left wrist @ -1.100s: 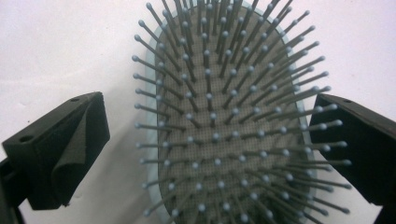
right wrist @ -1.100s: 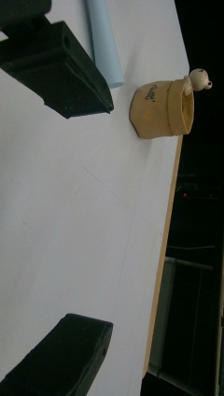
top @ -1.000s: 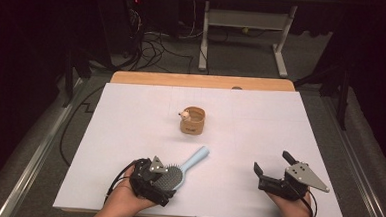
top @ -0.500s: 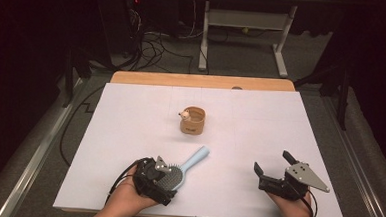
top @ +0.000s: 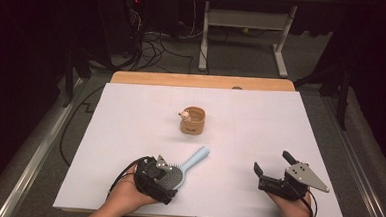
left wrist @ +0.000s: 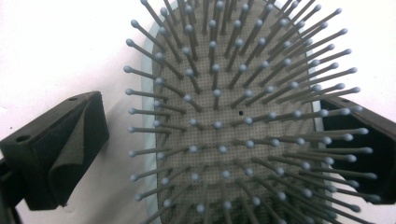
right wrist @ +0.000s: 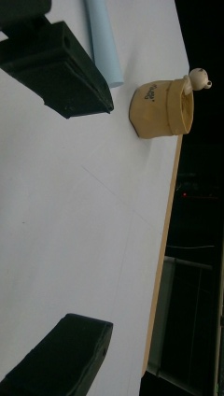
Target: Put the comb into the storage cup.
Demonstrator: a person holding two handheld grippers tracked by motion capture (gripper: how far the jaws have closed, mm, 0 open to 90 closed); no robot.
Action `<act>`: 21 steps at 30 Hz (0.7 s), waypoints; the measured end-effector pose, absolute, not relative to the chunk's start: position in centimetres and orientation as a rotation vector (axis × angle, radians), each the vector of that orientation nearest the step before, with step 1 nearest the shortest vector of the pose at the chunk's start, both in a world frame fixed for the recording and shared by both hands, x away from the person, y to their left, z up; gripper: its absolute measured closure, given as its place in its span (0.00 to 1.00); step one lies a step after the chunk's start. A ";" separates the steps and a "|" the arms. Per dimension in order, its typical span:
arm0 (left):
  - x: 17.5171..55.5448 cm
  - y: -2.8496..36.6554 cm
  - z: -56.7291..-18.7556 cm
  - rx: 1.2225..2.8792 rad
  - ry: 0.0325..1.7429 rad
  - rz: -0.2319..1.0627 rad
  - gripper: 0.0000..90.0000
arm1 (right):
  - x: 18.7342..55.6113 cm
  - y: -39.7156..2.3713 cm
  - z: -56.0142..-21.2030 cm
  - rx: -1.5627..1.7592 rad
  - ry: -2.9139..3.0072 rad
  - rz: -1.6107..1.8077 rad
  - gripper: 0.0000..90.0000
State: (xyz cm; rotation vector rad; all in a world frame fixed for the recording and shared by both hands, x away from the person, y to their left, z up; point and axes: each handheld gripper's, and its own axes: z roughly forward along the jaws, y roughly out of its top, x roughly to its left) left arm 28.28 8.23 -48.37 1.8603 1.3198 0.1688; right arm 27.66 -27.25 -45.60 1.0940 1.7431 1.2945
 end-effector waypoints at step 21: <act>28.7 7.6 -48.0 1.908 1.379 0.181 0.04 | 27.7 -27.2 -45.6 1.090 1.746 1.294 0.00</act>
